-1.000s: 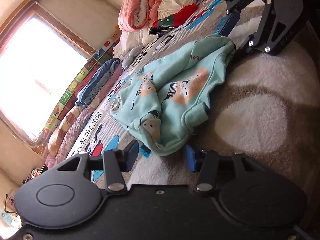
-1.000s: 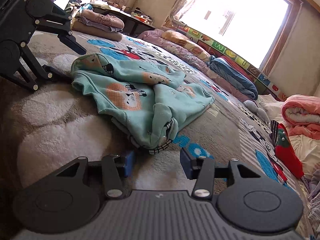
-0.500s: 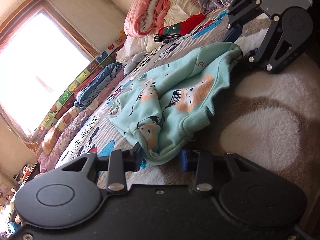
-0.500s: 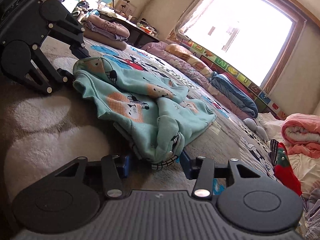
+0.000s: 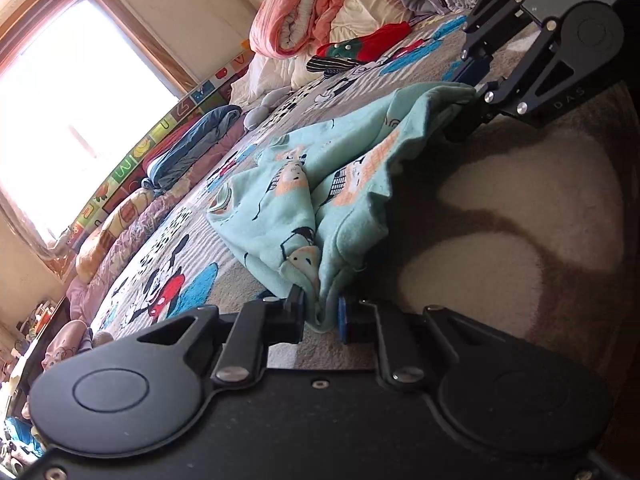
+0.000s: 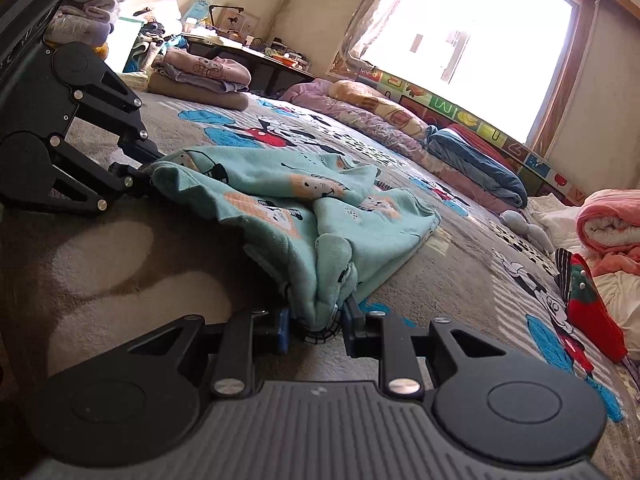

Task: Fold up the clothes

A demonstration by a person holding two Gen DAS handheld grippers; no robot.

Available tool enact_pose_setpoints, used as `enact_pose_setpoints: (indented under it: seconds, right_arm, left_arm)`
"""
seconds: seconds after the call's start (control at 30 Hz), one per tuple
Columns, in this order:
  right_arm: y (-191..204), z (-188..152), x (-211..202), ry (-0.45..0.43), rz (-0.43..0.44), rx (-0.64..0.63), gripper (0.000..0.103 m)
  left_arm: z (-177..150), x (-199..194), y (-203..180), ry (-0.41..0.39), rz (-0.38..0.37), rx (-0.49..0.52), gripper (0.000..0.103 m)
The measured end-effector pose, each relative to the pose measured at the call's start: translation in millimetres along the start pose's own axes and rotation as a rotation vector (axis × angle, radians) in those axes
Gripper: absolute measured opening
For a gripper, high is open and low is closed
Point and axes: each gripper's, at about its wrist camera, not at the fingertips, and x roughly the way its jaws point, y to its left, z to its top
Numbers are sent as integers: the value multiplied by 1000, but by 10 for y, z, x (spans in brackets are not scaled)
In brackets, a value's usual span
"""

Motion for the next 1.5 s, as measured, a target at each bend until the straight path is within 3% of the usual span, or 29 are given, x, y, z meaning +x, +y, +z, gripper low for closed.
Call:
enact_pose_setpoints:
  seconds: [0.27,0.4,0.6,0.87,1.0,1.27,1.5]
  right_arm:
    - [-15,80,-517,-16,51,-9,26]
    - [-103,199,-751,-86,44,26,26]
    - [-309,326,-744,-170,16,133,27]
    - [-780,466,-398,-254,39,339,28]
    - [-1091,375,-69,-248,94,532,33]
    - [-1520,152,578,-216,248,794,23]
    - [-1801,72,989,-232,299,968,16]
  left_arm:
    - [139,-507,137,-70,-44,-86,12]
    - [207,-635,390,-154,-28,-243,13]
    - [245,-446,715,-225,-60,-480,13]
    - [215,13,1171,-267,-144,-750,14]
    - [187,328,1345,-249,-191,-857,14]
    - [136,721,1573,-245,-280,-970,10]
    - [145,1153,1891,-279,-317,-1072,9]
